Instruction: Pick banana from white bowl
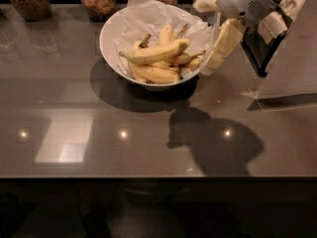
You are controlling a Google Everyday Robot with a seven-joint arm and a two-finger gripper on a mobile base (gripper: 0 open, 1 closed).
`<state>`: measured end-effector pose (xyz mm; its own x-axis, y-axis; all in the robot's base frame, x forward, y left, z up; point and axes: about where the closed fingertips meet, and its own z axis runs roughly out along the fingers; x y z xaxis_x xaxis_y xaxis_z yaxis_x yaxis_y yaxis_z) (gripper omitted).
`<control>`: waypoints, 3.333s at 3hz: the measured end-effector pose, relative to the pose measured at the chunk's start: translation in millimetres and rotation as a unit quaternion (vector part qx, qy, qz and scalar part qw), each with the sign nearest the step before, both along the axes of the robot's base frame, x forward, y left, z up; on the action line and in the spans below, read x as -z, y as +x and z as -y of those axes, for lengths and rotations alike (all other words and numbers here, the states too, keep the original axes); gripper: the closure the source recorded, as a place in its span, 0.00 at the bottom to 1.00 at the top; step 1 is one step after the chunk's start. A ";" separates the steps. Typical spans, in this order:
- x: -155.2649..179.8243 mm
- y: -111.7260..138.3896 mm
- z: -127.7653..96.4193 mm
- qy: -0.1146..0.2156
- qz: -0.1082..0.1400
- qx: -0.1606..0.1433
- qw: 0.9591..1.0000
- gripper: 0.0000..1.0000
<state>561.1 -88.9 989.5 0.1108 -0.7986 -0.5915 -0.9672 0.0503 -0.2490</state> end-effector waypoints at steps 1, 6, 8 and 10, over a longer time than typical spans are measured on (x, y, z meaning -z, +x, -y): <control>7.5 15.0 -29.0 -0.006 0.001 -0.045 0.999 0.00; 61.7 53.4 -84.3 -0.078 0.011 -0.133 0.988 0.28; 69.7 52.3 -82.8 -0.092 -0.001 -0.137 0.986 0.75; 52.6 40.3 -72.5 -0.087 0.007 -0.131 0.988 1.00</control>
Offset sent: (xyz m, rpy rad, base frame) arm 0.0397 0.0689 -0.0256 -0.0477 -0.0797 0.2207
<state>601.4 -16.4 936.9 0.3335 -0.8311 -0.4450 -0.9380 -0.2452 -0.2449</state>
